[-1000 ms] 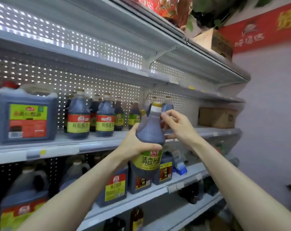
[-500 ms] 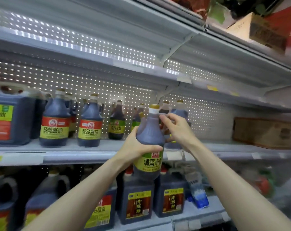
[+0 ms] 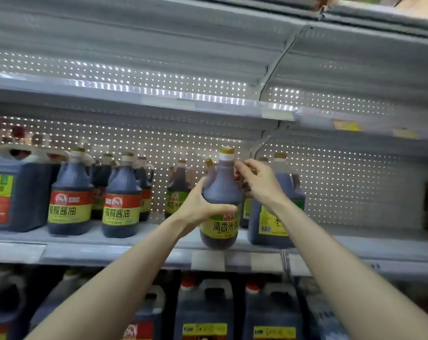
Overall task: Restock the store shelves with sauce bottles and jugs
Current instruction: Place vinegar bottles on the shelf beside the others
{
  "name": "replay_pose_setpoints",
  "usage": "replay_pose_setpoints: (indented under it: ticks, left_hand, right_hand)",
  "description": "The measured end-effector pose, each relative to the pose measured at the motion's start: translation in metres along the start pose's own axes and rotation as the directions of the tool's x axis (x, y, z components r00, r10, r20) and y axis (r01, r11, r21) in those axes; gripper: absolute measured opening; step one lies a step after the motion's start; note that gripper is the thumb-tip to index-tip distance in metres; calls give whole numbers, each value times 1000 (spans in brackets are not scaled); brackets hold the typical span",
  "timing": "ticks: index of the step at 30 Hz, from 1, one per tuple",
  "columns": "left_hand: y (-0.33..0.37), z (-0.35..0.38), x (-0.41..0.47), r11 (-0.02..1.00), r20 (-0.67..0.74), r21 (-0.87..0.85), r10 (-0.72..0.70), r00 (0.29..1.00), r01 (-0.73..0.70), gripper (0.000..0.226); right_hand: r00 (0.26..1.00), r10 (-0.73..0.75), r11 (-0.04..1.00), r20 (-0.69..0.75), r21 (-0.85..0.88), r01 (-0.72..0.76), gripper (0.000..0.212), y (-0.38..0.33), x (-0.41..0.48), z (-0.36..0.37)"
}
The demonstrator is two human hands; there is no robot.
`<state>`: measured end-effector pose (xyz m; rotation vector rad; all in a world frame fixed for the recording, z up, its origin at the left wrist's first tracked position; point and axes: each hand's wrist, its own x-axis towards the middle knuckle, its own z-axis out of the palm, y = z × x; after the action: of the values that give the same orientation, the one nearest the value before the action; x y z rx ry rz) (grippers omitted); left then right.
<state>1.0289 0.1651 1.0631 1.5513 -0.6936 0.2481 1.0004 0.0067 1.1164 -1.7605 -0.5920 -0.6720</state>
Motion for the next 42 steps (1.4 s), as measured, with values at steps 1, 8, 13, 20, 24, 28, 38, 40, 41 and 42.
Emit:
replay_pose_setpoints:
  ticks: [1,8,13,20,24,28,38,40,41,42]
  left_hand:
    - [-5,-1,7,1000,1,11,-8,1000,8,82]
    - [-32,-7,46,998,27,37,-56,998,55,94]
    - [-43,-6,59,997,25,8,-76,997,76,92]
    - [-54,-10,62,989,39,-29,-144,989,145,71]
    - [-57,-10,64,985,30,-27,-172,985,173,81]
    - [-62,-7,62,980,-22,-31,-195,981,194,63]
    - [-72,6,29,979,-204,-113,-189,961,169,54]
    - [-74,10,25,976,-213,-129,-201,956,176,38]
    - [-74,11,23,976,-214,-133,-199,956,173,34]
    - [-73,12,22,977,-216,-132,-191,957,165,33]
  right_hand:
    - [1000,-2,1000,-1,1,2,20,6,6,0]
    - [999,30,999,-26,-37,-31,18,43,37,2]
    - [999,41,998,-20,-51,-42,17,59,51,3]
    - [995,93,990,-31,-101,-96,20,77,61,10]
    - [990,120,983,-70,-134,-129,22,83,65,16]
    - [982,173,976,-79,-122,-182,23,92,60,17]
    - [945,326,941,1,90,-325,42,133,5,41]
    - [936,353,932,-2,89,-351,39,145,1,47]
    - [934,357,932,-4,75,-356,38,149,1,48]
    - [935,355,933,-2,69,-354,42,154,2,50]
